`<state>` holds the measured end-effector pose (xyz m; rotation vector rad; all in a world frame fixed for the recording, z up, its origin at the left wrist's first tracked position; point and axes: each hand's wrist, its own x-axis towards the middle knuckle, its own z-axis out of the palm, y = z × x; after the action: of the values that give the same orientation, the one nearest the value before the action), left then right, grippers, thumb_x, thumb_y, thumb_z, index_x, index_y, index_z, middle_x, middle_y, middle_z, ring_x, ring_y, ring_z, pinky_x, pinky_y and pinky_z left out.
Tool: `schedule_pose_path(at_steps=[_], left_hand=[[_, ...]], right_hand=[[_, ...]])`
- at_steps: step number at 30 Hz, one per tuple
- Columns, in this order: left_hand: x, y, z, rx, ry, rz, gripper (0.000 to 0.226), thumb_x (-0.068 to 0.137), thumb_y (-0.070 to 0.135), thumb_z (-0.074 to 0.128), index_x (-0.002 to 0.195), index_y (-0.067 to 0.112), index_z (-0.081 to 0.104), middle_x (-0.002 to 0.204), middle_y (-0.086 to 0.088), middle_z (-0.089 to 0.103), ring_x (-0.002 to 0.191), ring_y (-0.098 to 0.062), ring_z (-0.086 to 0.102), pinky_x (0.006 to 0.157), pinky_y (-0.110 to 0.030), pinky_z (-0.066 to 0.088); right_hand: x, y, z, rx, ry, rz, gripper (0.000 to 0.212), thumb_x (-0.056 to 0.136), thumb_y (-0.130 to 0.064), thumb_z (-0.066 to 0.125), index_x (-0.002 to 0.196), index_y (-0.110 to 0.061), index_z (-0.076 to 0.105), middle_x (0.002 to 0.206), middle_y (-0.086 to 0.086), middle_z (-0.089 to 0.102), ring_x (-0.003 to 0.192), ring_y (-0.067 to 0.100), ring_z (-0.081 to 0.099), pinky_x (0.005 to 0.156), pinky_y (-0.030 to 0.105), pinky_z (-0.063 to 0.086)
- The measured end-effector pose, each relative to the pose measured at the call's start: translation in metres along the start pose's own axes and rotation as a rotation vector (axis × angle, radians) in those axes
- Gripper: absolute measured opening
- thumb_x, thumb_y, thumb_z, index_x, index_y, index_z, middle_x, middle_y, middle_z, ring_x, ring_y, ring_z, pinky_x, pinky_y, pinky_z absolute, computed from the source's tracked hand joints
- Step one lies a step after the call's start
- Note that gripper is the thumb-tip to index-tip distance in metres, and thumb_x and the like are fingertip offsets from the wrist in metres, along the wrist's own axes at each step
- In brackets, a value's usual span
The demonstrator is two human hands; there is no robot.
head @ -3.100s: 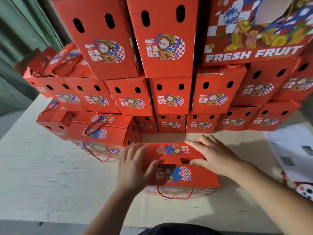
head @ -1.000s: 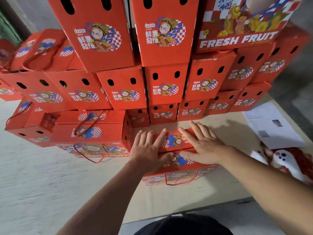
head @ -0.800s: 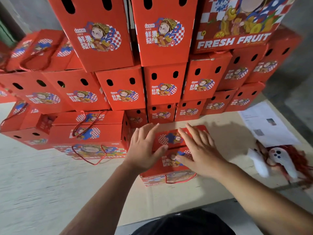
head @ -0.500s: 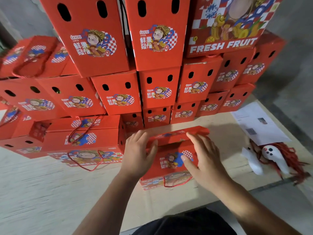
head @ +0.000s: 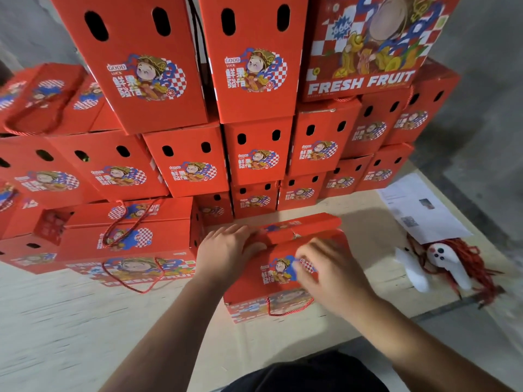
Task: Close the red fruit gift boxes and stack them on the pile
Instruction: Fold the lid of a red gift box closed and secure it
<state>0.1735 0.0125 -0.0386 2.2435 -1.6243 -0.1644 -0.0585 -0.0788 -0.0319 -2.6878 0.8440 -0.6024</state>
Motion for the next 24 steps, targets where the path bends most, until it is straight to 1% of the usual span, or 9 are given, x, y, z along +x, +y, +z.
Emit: schedule_pose_path(at_steps=[2,4,8,11,15,17,19,22,24], left_hand=[[0.006,-0.001,-0.003,-0.007,-0.014,0.015,0.039,0.096,0.060,0.061,0.129,0.041,0.067,0.118,0.014,0.072,0.109,-0.021,0.067,0.084,-0.034,0.050],[0.010,-0.003,-0.002,-0.025,-0.107,0.024,0.048,0.094,0.060,0.065,0.136,0.038,0.063,0.132,0.012,0.067,0.119,-0.022,0.064,0.091,-0.036,0.050],[0.016,-0.005,0.004,0.062,-0.304,0.008,0.074,0.093,0.078,0.046,0.155,0.037,0.041,0.153,0.007,0.052,0.138,-0.023,0.051,0.116,-0.044,0.039],[0.018,-0.005,-0.003,0.043,-0.357,-0.031,0.085,0.086,0.090,0.034,0.154,0.040,0.040,0.151,0.006,0.054,0.137,-0.025,0.052,0.113,-0.047,0.042],[0.018,0.004,-0.021,-0.122,-0.453,-0.165,0.079,0.087,0.087,0.030,0.140,0.035,0.057,0.134,-0.002,0.068,0.125,-0.028,0.063,0.104,-0.039,0.049],[0.011,0.014,-0.023,-0.096,-0.543,-0.194,0.069,0.100,0.074,0.026,0.148,0.031,0.051,0.144,-0.010,0.061,0.128,-0.033,0.061,0.105,-0.041,0.049],[-0.006,0.030,-0.013,0.011,-0.709,-0.110,0.063,0.108,0.060,0.027,0.163,0.030,0.023,0.156,-0.027,0.043,0.122,-0.040,0.065,0.099,-0.047,0.054],[-0.037,0.064,0.002,-0.554,-0.961,-0.265,0.071,0.098,0.062,0.056,0.152,0.035,0.018,0.098,-0.007,0.078,0.071,-0.020,0.077,0.060,-0.032,0.059],[-0.044,0.074,0.022,-0.641,-0.853,-0.291,0.045,0.094,0.063,0.059,0.131,0.040,0.045,0.080,0.005,0.079,0.067,-0.010,0.074,0.062,-0.029,0.059]], right_hand=[[-0.007,-0.001,0.013,-0.068,-0.371,0.073,0.080,0.090,-0.073,0.047,0.154,-0.024,0.039,0.158,-0.011,0.038,0.145,0.019,0.035,0.118,0.041,0.037],[-0.012,0.001,0.024,-0.160,-0.516,0.092,0.103,0.086,-0.080,0.048,0.165,-0.026,0.010,0.171,-0.011,0.007,0.158,0.019,0.005,0.130,0.045,0.010],[-0.010,-0.004,0.026,-0.181,-0.329,0.071,0.095,0.076,-0.069,0.076,0.152,-0.026,0.040,0.150,-0.007,0.041,0.138,0.023,0.038,0.119,0.043,0.035],[-0.009,-0.003,0.025,-0.258,-0.232,0.032,0.100,0.058,-0.070,0.086,0.141,-0.028,0.051,0.134,-0.003,0.052,0.120,0.026,0.051,0.100,0.044,0.046],[-0.008,0.015,0.013,-0.293,-0.090,0.014,0.099,0.048,-0.063,0.094,0.134,-0.032,0.055,0.130,-0.001,0.054,0.112,0.029,0.052,0.094,0.048,0.042],[-0.007,0.029,0.003,-0.317,0.000,0.011,0.095,0.048,-0.039,0.099,0.131,-0.029,0.057,0.132,0.004,0.053,0.113,0.035,0.053,0.092,0.052,0.045],[-0.004,0.046,-0.008,-0.314,0.023,0.070,0.085,0.059,-0.005,0.085,0.136,-0.029,0.059,0.137,0.011,0.052,0.116,0.041,0.052,0.093,0.053,0.048],[0.007,0.066,-0.022,-0.038,-0.172,0.299,0.065,0.091,-0.001,0.061,0.144,-0.038,0.059,0.153,0.003,0.050,0.121,0.008,0.057,0.096,0.025,0.050],[0.007,0.064,-0.020,0.250,-0.302,0.375,0.051,0.100,-0.022,0.058,0.142,-0.050,0.053,0.153,-0.008,0.053,0.113,-0.013,0.054,0.097,0.012,0.042]])
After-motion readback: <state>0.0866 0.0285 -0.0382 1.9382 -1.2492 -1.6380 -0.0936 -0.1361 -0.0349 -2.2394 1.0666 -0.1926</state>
